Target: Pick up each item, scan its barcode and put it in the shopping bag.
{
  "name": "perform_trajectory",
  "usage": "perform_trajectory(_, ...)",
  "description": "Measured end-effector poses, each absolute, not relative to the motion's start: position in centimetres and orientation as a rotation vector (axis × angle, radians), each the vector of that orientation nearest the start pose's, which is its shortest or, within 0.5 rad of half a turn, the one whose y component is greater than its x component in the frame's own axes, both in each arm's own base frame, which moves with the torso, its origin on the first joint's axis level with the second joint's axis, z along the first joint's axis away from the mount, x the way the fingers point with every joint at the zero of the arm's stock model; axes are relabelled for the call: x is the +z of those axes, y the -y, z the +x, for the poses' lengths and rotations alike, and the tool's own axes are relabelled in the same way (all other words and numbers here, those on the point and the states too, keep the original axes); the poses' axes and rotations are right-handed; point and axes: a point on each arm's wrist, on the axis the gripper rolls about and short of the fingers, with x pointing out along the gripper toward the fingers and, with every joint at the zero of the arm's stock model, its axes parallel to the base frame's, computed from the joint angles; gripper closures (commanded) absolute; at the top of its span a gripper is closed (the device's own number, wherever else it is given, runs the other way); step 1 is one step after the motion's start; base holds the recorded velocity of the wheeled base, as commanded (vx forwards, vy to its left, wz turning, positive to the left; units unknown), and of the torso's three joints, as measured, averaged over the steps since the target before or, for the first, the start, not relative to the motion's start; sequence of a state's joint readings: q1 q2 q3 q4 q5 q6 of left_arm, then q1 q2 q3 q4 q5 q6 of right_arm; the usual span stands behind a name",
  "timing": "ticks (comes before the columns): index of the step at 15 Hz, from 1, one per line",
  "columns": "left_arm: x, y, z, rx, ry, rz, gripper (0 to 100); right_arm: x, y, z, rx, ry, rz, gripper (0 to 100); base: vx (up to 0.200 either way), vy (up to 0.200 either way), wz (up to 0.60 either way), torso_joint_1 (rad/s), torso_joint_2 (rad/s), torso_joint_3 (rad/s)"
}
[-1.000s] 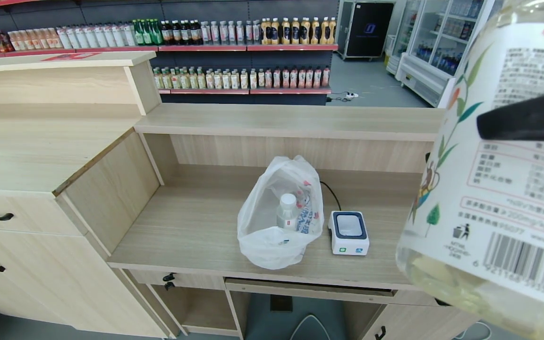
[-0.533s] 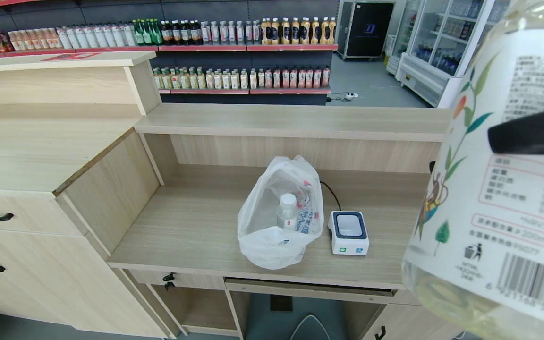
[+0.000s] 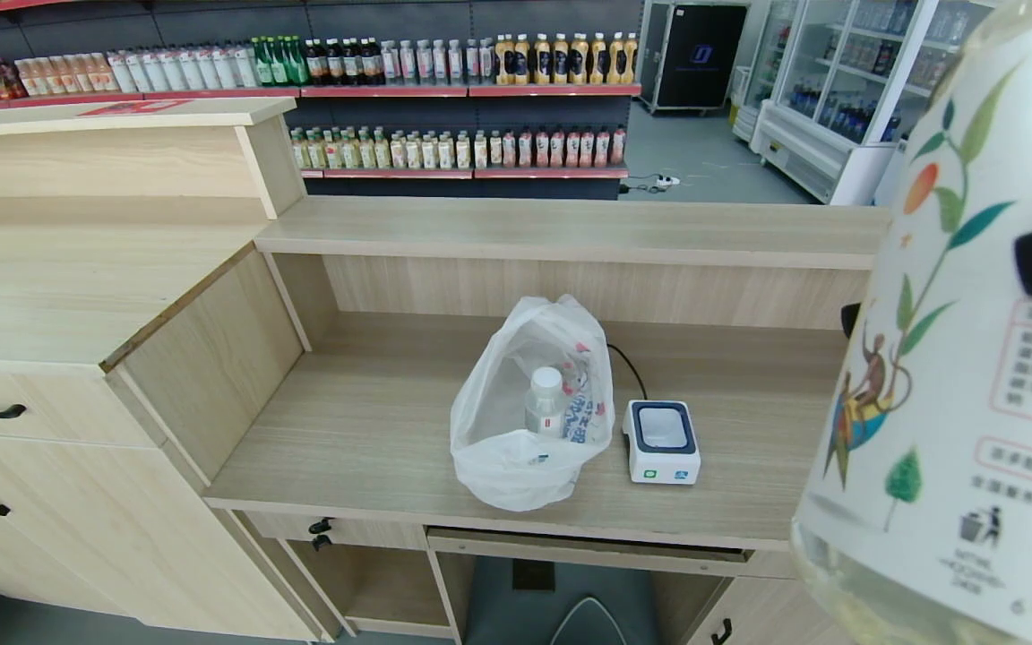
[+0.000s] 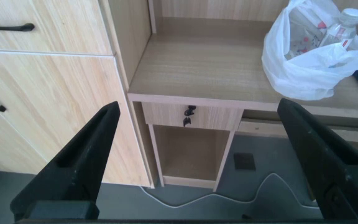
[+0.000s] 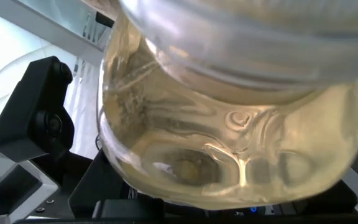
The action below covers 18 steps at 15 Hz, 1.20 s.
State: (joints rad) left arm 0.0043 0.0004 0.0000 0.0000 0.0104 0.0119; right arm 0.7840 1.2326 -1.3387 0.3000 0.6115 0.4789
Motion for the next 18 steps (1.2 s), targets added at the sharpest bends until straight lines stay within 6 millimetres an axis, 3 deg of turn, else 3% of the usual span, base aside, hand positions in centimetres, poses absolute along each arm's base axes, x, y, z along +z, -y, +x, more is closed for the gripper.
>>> perform_trajectory(18, 7.5, 0.0, -2.3, 0.014, -0.001, 0.012, 0, 35.5, -11.3, 9.7, 1.309, -0.499, 0.344, 100, 0.000, 0.000, 0.00, 0.000, 0.00, 0.000)
